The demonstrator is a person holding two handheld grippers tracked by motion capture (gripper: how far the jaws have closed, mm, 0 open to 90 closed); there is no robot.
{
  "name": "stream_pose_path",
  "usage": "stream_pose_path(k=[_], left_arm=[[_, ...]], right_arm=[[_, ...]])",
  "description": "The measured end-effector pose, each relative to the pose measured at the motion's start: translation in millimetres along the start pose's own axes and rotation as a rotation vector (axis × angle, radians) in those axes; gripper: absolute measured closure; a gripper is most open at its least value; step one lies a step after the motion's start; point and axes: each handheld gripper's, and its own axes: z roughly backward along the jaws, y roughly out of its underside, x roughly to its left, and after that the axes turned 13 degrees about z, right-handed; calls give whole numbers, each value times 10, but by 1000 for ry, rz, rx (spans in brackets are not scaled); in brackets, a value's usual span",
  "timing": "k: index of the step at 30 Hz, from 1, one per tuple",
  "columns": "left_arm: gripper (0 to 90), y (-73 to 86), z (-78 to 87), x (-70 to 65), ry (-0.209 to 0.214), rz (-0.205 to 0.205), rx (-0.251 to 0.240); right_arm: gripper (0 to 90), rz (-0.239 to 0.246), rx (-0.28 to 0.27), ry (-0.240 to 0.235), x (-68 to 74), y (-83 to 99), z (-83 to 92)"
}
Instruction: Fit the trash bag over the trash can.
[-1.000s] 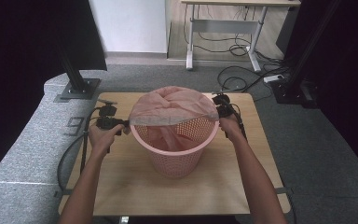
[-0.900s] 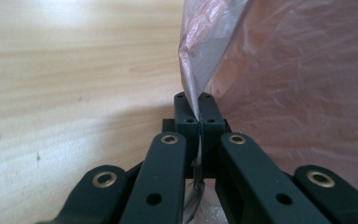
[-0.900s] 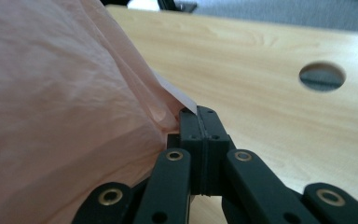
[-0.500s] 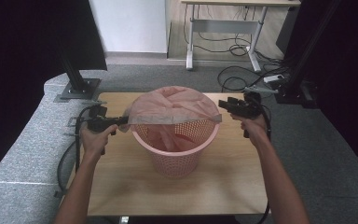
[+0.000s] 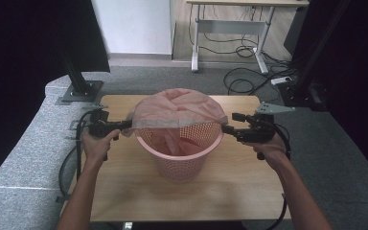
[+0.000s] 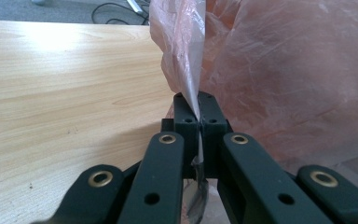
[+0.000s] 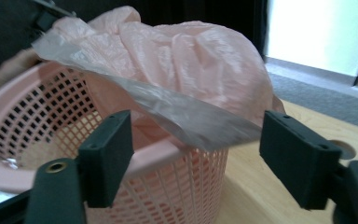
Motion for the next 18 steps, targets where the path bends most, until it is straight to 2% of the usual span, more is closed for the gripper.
stream_pose_path(k=[2,3,5,6,8,9,12,18], left_arm=[[881,6,20,2,-1,-2,-4],[881,10,28,2,0,-2,-7],[882,21,61,-3,2,-8,-14],[882,26,79,-7,3,-11,-18],[881,35,115,-17,11,-15,-28],[881,40,132,-26,15,-17,-34],[882,58,167,-61,31,-27,-47],[882,155,230,-156,51,-60,-54]], right_arm=[[270,28,1,8,32,-45,-71],[325,51,4,24,50,-68,-96],[486,91,3,27,81,-97,-119],[609,113,11,41,103,-113,-116],[766,108,20,47,125,-124,-78],[813,106,12,43,137,-123,-41],[873,97,-22,26,175,-104,87],[880,60,-74,-29,309,51,358]])
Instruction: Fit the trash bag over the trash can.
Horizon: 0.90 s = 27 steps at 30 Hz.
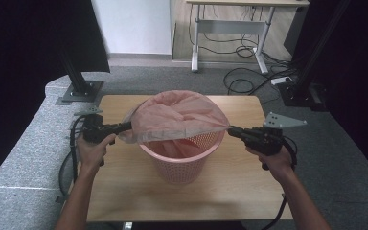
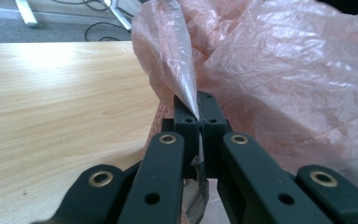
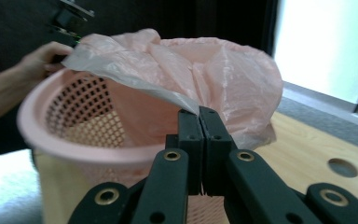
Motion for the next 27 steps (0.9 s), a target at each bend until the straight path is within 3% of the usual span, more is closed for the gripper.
stream_pose_path(k=[6,11,15,18,21,27], left_arm=[[881,115,31,-48,18,-17,1],[881,198,32,-59,33,-16,4],[881,252,8,-83,39,-30,24],[881,301,-38,-104,35,-51,48],[884,353,-58,-116,58,-55,51],[890,460,-54,-107,76,-61,41]], right_arm=[[890,-25,-8,-91,157,271,82],[895,-28,-22,-149,215,391,69],[896,14,34,-187,316,494,-36],[897,48,66,-195,366,523,-119],[897,78,91,-194,398,523,-189],[898,94,120,-194,415,523,-287]])
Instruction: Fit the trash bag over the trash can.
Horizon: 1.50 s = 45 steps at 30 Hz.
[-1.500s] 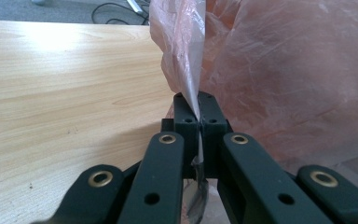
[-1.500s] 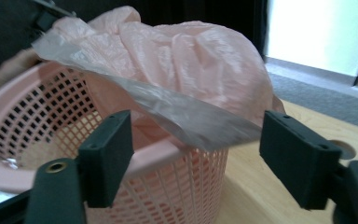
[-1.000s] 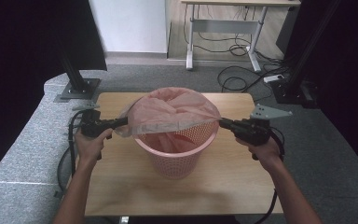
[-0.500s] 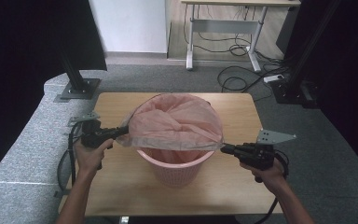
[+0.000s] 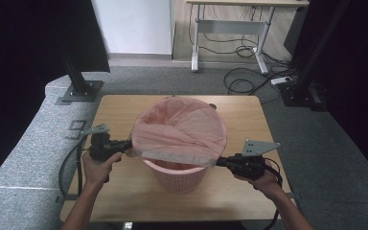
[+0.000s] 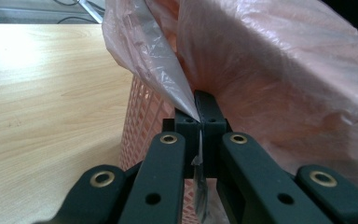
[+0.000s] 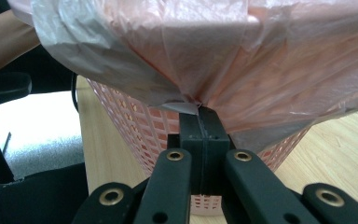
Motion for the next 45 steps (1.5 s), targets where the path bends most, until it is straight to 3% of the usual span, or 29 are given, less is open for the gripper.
stream_pose_path(k=[6,10,13,18,20,25,28,32,35,38,41,45], left_arm=[[893,116,61,21,18,-12,-3],[893,120,29,-3,19,2,-5],[893,58,-42,-42,-18,-9,-4],[893,63,-62,18,15,25,-11],[892,74,-52,18,7,20,-9],[889,95,-14,-9,5,7,-10],[888,109,4,-36,1,-2,-8],[887,118,19,-56,4,-4,-10],[885,125,38,-63,10,-10,-7],[883,141,69,-63,16,-16,-2],[881,177,82,-63,24,-20,11],[885,218,48,-81,36,-34,30]], right_arm=[[898,-3,0,34,8,71,41],[898,6,13,120,-14,46,5],[898,5,17,176,-91,-1,-84],[889,-72,-9,163,-290,52,-96],[808,-66,-16,167,-277,65,-57],[488,-28,-55,187,-112,38,124],[384,6,-71,217,2,-33,182],[329,25,-54,266,47,-133,150],[393,70,-40,301,55,-175,98],[690,98,-67,300,94,-207,117],[837,112,-98,234,134,-177,159],[892,144,-88,94,222,-118,79]])
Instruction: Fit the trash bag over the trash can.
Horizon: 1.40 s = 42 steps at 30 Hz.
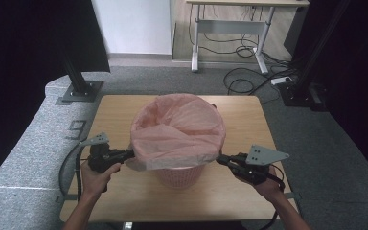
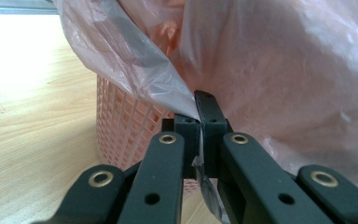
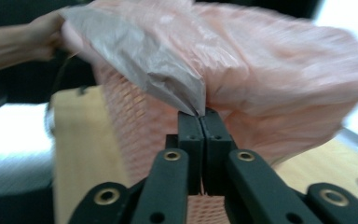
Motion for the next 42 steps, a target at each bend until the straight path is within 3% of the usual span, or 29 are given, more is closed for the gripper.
stream_pose_path(k=[3,5,7,12,15,17,20,23,25,30,34,36,39,42], left_arm=[[888,23,-49,-9,4,-12,25],[889,40,-71,3,-9,-17,43],[890,50,-78,41,-15,-6,51],[891,103,-109,146,-28,26,68],[891,125,-122,194,-40,45,71],[891,138,-134,217,-79,36,78],[891,159,-145,246,-104,48,74],[891,188,-173,260,-163,35,79],[891,196,-182,278,-169,51,71],[891,224,-261,266,-241,26,88],[884,240,-270,256,-232,24,74],[810,243,-218,238,-194,22,41],[611,258,-113,208,-162,13,-1],[476,279,-13,183,-145,-3,-15]], right_arm=[[895,34,54,-71,75,37,-146],[896,32,70,-96,94,69,-223],[896,6,84,-112,56,129,-265],[896,-119,80,-150,-30,376,-270],[896,-153,95,-147,-61,479,-271],[896,-174,109,-139,-83,543,-276],[896,-203,122,-140,-119,645,-304],[896,-202,154,-135,-131,704,-336],[896,-220,154,-136,-141,745,-356],[895,-204,204,-133,-120,794,-417],[877,-209,207,-124,-123,819,-409],[700,-201,200,-107,-106,793,-369],[463,-220,161,-85,-99,758,-254],[320,-248,115,-57,-100,695,-72]])
